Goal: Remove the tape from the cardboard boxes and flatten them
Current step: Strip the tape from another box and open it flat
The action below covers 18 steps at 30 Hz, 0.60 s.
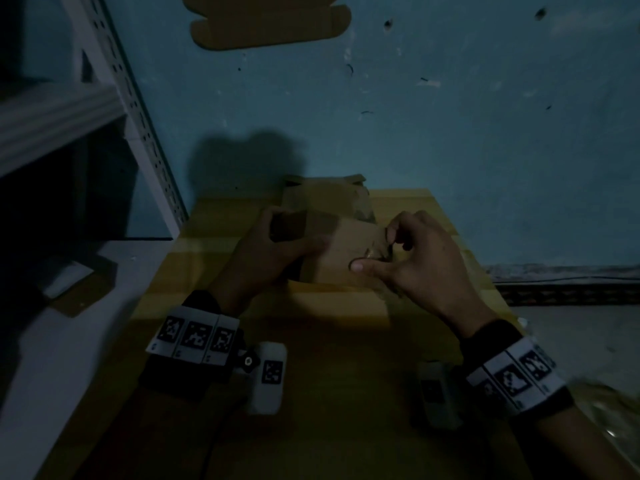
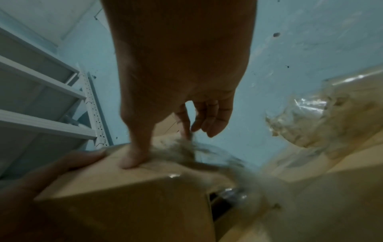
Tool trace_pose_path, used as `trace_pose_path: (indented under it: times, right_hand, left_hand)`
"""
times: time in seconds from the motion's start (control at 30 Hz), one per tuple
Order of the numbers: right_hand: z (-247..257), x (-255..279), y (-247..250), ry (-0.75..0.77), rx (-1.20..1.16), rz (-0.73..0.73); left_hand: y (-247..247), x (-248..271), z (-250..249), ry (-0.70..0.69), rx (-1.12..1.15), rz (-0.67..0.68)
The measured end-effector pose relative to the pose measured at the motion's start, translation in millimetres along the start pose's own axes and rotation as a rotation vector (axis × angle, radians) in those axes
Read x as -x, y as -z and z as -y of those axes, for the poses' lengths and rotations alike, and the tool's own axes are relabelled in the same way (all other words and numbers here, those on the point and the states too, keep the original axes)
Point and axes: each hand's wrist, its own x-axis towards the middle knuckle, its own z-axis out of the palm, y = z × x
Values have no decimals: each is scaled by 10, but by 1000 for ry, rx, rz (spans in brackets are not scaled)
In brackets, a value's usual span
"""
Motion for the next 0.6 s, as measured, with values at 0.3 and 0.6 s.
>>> trace_pose_path:
  times: [0.3, 0.6]
  right_hand:
    - [-39, -31, -60, 101, -181, 90]
    - [-81, -81, 176, -21, -730, 39]
  left_hand:
    - [-2, -14, 21, -16, -37, -28]
    - [162, -29, -47, -22, 102, -8]
